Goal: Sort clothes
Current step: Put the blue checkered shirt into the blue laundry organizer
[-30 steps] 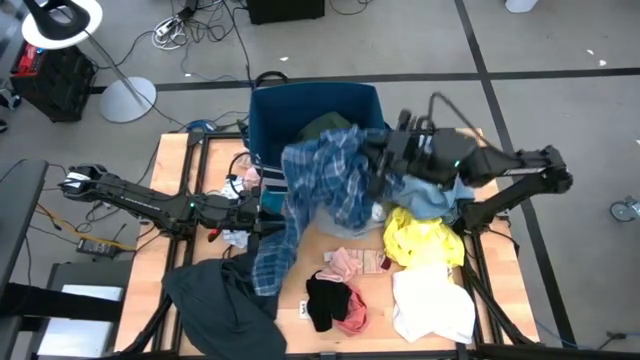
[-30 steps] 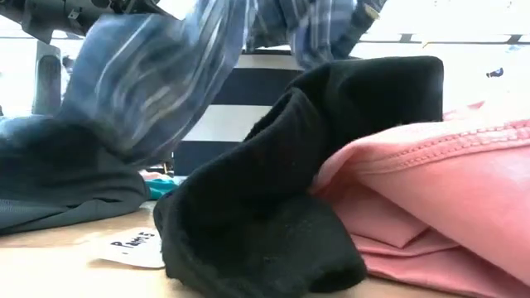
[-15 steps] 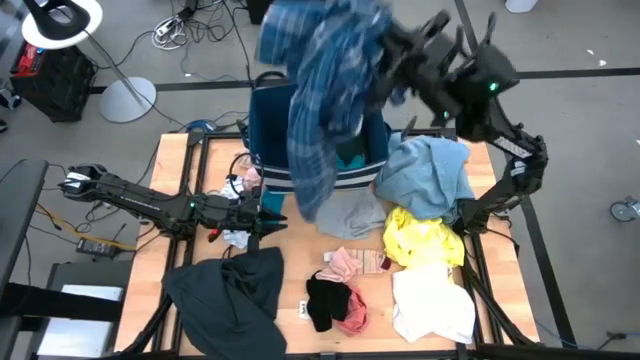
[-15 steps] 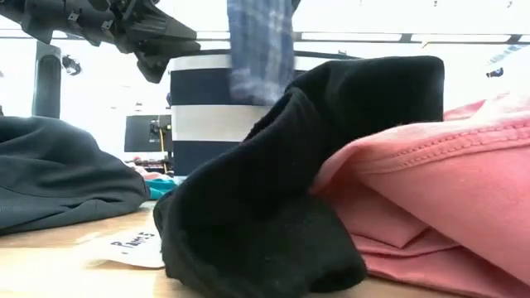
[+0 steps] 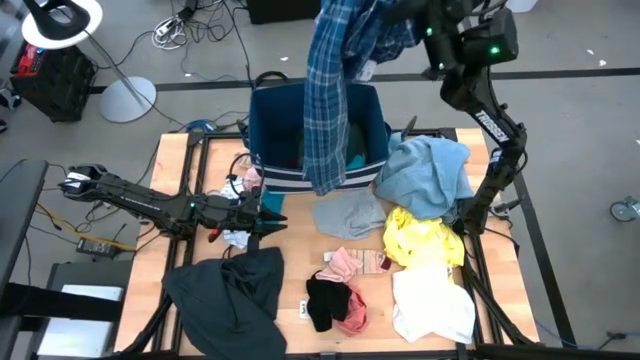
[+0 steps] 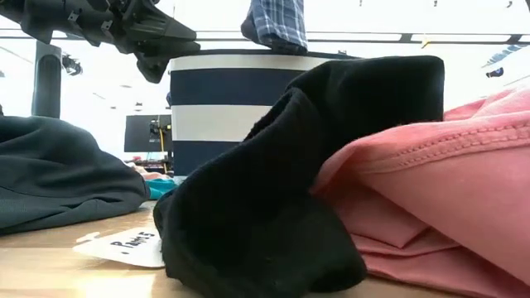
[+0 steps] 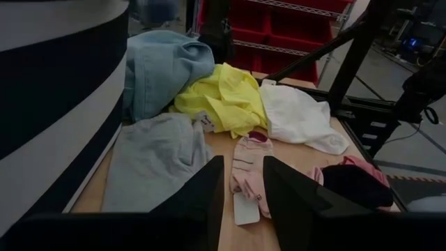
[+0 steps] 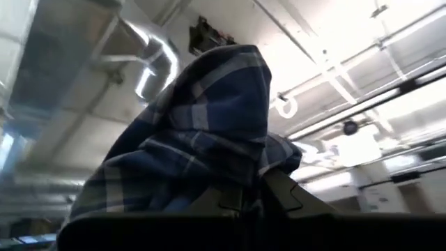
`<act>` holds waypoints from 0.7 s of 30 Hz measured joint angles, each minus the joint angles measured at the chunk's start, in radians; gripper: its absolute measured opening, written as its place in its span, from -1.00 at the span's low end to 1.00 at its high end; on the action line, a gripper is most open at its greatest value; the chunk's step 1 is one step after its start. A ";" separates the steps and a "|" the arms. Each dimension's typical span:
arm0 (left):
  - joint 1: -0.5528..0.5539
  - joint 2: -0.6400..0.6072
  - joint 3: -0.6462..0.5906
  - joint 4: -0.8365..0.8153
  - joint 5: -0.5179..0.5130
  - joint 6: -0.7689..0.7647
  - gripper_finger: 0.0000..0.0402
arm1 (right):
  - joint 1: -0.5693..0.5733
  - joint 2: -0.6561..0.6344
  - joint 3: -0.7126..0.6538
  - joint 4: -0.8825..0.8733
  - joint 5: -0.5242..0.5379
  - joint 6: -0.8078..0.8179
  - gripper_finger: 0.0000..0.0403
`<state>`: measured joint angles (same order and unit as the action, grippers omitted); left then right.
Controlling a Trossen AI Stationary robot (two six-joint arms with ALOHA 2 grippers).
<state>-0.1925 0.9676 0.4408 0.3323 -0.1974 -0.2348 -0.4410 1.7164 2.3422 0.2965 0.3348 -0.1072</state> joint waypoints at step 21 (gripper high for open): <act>0.003 0.000 0.000 -0.016 -0.016 0.018 -0.47 | -0.067 -0.009 -0.015 -0.822 -0.161 0.052 -0.94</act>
<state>-0.1898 0.9676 0.4408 0.3161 -0.2131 -0.2165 -0.5076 1.7074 2.3276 -0.5252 0.1736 -0.0556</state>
